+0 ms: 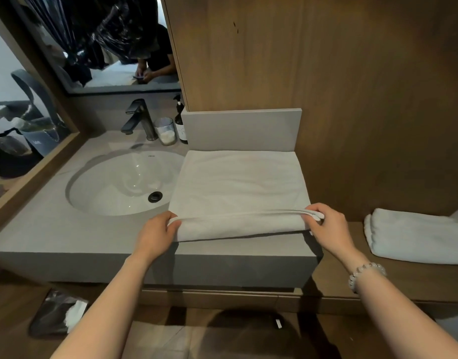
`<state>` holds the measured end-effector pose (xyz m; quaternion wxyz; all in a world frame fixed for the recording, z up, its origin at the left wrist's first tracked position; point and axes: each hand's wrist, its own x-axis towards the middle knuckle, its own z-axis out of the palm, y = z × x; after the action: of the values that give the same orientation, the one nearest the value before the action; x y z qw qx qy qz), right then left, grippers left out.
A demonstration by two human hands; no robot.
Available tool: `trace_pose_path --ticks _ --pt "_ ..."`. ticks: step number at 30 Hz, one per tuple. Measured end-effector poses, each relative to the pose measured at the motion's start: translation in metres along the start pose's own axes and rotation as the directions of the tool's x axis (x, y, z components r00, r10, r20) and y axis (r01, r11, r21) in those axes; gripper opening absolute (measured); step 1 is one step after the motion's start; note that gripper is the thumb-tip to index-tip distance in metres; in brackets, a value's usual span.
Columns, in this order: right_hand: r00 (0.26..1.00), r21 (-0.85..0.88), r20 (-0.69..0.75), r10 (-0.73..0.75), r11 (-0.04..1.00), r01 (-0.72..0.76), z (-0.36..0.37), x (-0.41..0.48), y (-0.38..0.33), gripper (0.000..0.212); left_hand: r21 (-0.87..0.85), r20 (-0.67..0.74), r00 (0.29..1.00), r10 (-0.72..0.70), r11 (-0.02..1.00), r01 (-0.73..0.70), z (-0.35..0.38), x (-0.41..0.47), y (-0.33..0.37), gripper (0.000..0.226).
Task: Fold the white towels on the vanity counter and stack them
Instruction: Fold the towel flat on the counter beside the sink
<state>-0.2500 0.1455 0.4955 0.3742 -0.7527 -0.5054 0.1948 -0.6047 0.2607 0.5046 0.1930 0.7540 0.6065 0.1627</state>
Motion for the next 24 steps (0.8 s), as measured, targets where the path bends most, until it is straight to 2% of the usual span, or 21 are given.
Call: trace_pose_path --ticks 6,12,14,19,21,24 --pt "0.996 0.131 -0.053 0.07 0.989 -0.063 0.005 0.03 0.002 0.019 -0.086 -0.11 0.988 -0.112 0.991 0.102 -0.003 0.028 0.014 0.017" --pt "0.993 0.193 -0.008 0.117 0.975 -0.113 0.008 0.065 0.007 0.017 -0.234 -0.183 0.96 -0.211 0.958 0.166 -0.004 0.062 0.019 0.024" --pt "0.99 0.16 -0.006 0.141 0.977 -0.138 0.013 0.074 0.01 0.026 -0.278 -0.188 0.953 -0.236 0.944 0.179 -0.002 0.074 0.019 0.027" --pt "0.978 -0.063 -0.024 0.207 0.976 -0.208 0.027 0.099 0.014 0.045 -0.178 -0.137 0.966 -0.221 0.965 0.195 0.011 0.102 0.017 0.031" --pt "0.974 -0.165 -0.045 0.223 0.96 -0.227 0.029 0.109 0.013 0.048 -0.152 -0.126 0.967 -0.221 0.968 0.201 0.014 0.112 0.017 0.033" --pt "0.967 -0.193 -0.058 0.249 0.947 -0.256 0.036 0.119 0.013 0.045 -0.118 -0.126 0.973 -0.193 0.977 0.179 0.018 0.125 0.013 0.033"
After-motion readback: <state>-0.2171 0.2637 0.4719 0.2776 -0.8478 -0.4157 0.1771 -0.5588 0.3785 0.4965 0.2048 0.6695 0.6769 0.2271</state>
